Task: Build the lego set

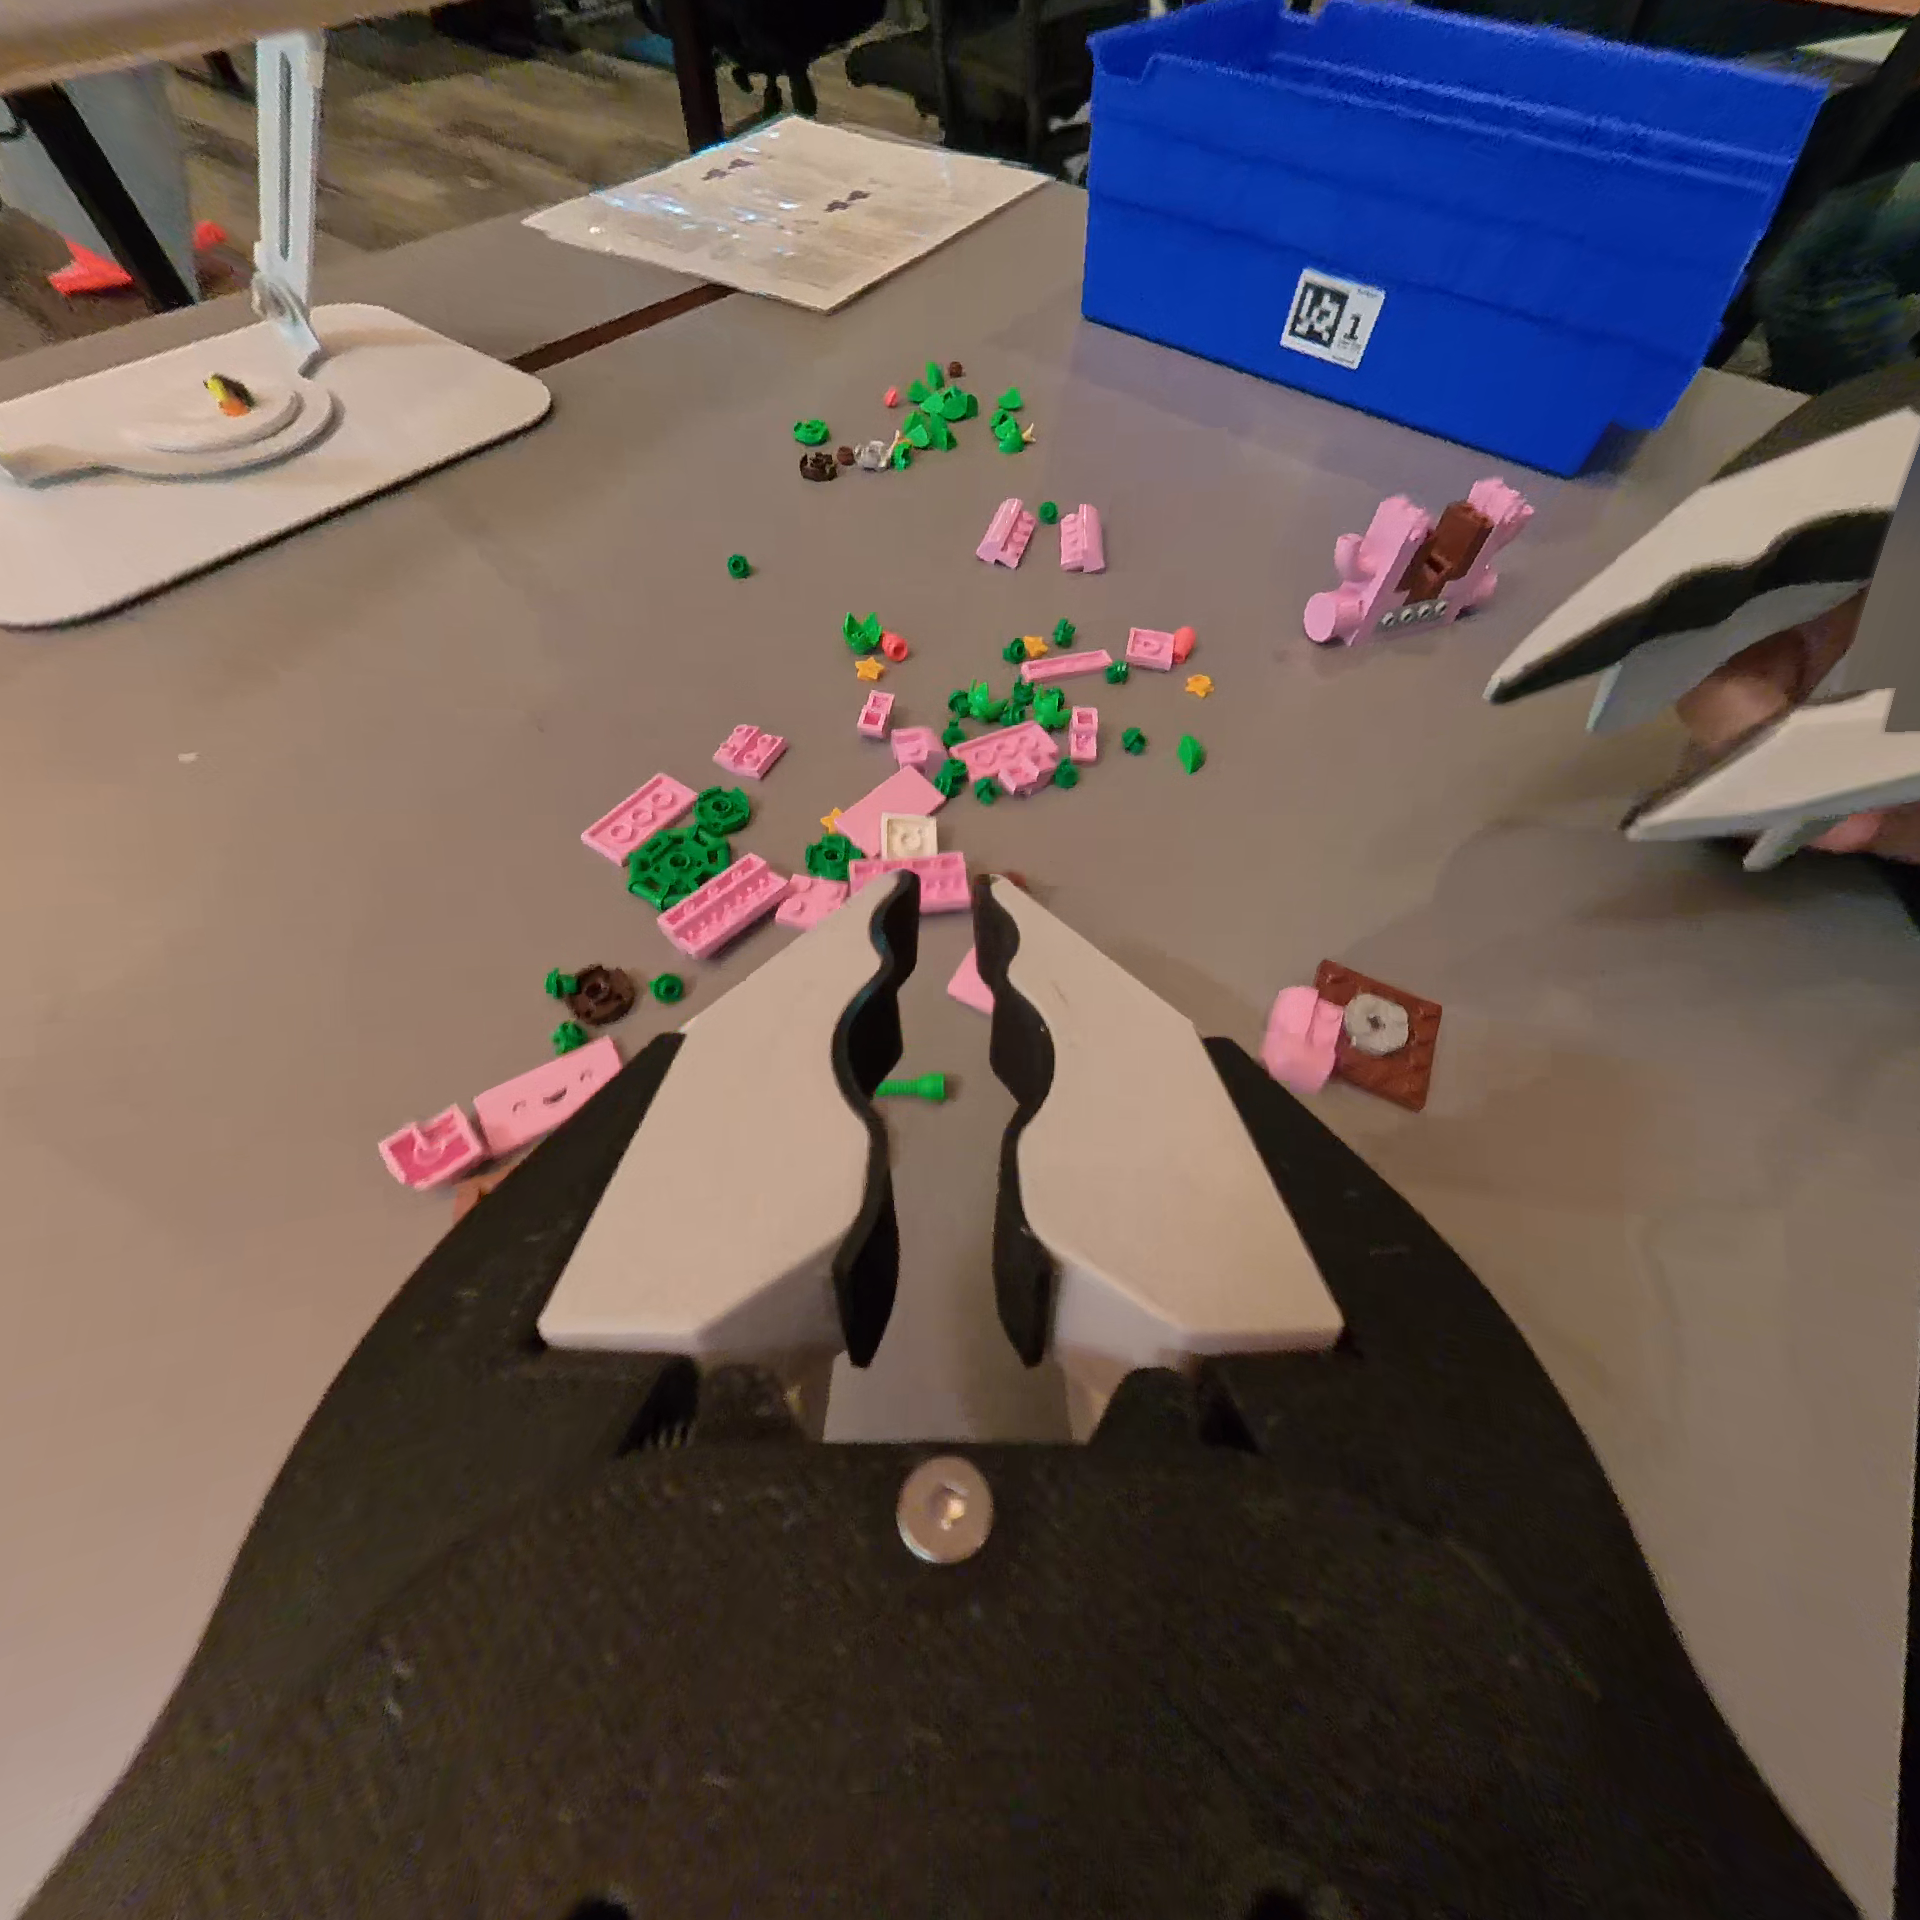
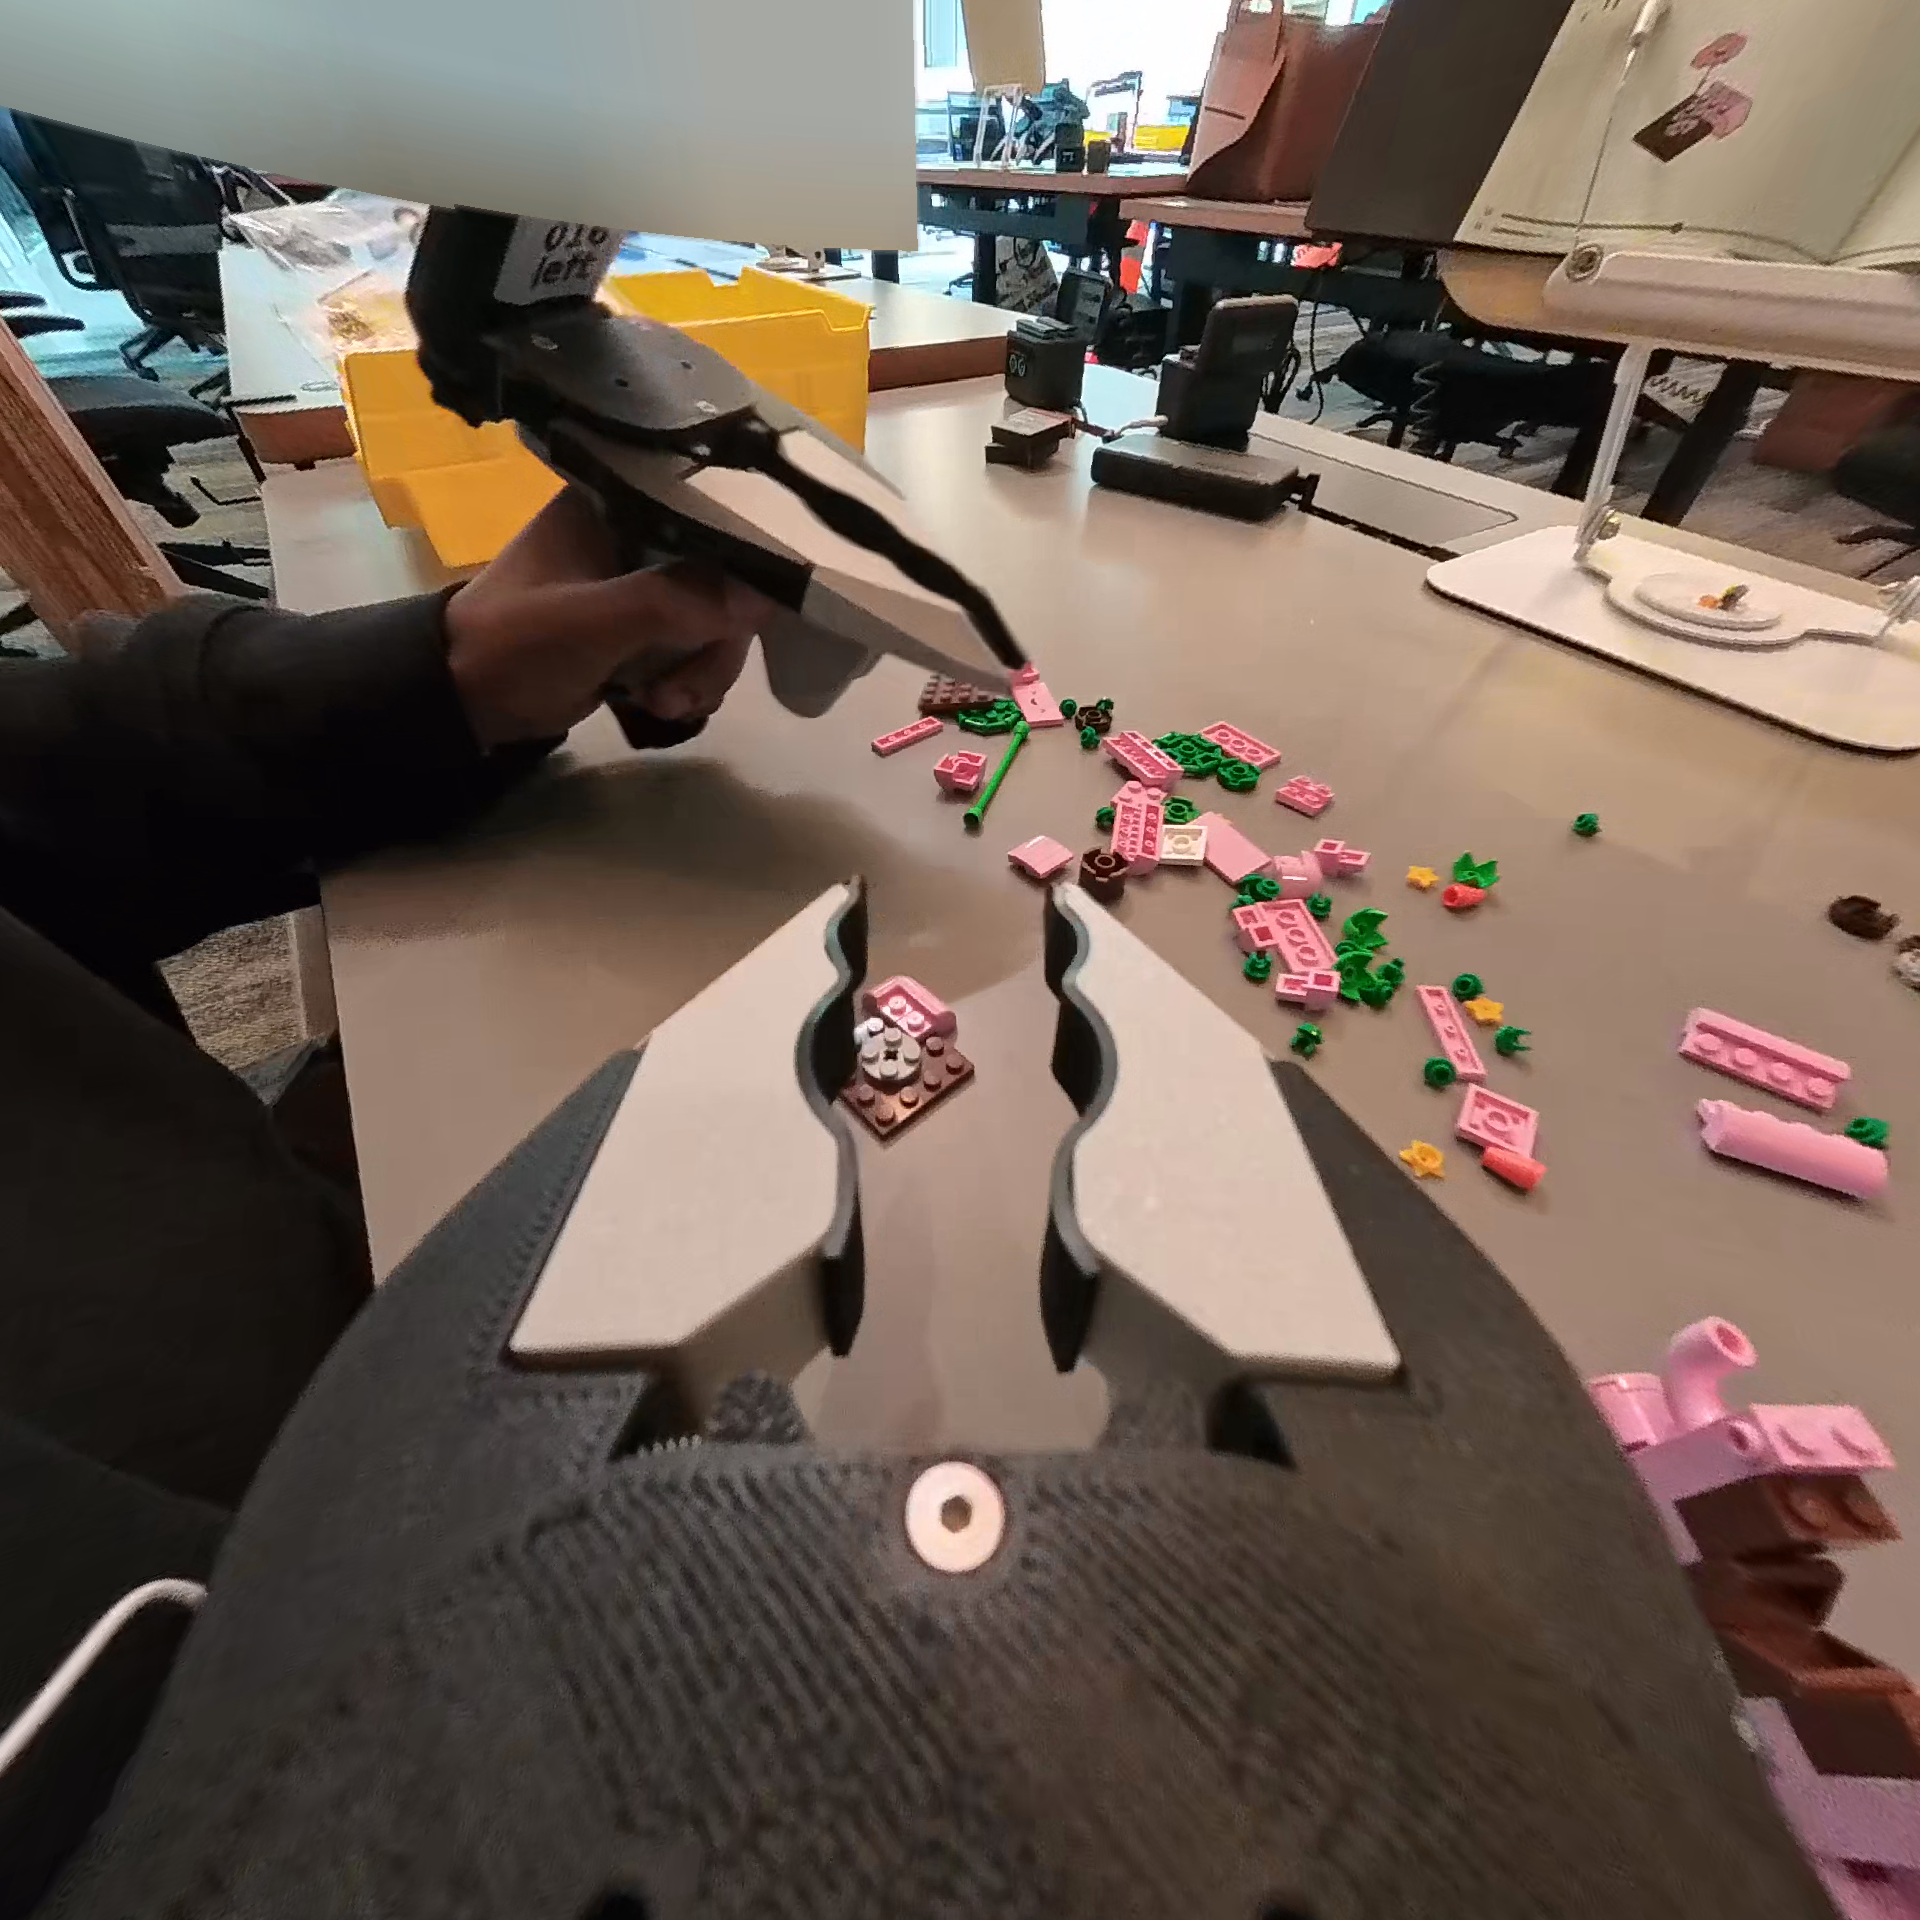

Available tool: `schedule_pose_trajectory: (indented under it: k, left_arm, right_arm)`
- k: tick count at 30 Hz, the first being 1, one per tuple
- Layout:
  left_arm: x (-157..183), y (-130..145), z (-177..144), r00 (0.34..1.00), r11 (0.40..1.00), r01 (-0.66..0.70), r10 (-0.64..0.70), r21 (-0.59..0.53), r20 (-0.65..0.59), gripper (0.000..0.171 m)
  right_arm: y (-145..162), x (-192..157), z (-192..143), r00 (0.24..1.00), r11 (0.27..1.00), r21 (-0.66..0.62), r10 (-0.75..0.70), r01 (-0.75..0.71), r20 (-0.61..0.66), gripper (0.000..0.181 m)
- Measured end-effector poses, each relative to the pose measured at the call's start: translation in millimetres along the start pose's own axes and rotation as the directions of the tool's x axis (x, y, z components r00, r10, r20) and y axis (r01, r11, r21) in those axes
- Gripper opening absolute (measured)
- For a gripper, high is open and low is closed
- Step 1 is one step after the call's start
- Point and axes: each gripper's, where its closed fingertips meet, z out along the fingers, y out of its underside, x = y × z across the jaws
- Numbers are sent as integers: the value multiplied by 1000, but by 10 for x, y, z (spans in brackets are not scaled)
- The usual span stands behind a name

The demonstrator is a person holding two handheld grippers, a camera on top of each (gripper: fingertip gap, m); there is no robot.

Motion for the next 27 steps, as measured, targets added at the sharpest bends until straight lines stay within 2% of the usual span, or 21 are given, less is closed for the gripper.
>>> schedule_pose_trajectory:
  k: [2,5,8,11,14,16,18,22,23,25,27]
  left_arm:
    - [20,-112,125,1000,1000,5,-5,-8,-17,9]
    - [53,-218,422,998,995,-4,-3,-96,-66,22]
    - [-83,-311,732,997,988,-72,69,-134,-26,24]
    - [-220,-199,1011,997,962,-77,74,-262,-21,26]
    - [-230,49,1171,997,907,-24,-10,-421,-77,26]
    - [-244,130,1220,993,889,18,-70,-458,-96,22]
    - [-277,127,1229,989,893,51,-106,-447,-99,6]
    - [-256,67,1171,982,909,74,-137,-410,-127,6]
    - [-206,-25,1136,980,931,68,-131,-359,-153,6]
    - [35,-301,1002,960,982,17,-69,-188,-271,6]
    - [303,-544,787,939,996,-83,83,16,-334,6]
  right_arm:
    - [-21,1,-8,1000,1000,16,9,-10,12,31]
    - [-70,11,-27,1000,999,52,10,-11,17,29]
    - [-110,15,-63,1000,996,86,1,-2,8,28]
    - [-161,37,-121,1000,991,131,6,-5,-8,28]
    - [-197,38,-167,1000,986,164,8,-6,-8,26]
    - [-195,30,-167,1000,987,163,9,-9,0,25]
    - [-193,25,-165,1000,987,161,5,-5,0,25]
    - [-187,22,-161,1000,988,157,6,-6,4,25]
    - [-190,28,-165,1000,987,160,11,-11,4,25]
    - [-208,67,-186,999,984,176,37,-36,0,25]
    - [-241,161,-227,994,973,207,106,-104,1,24]
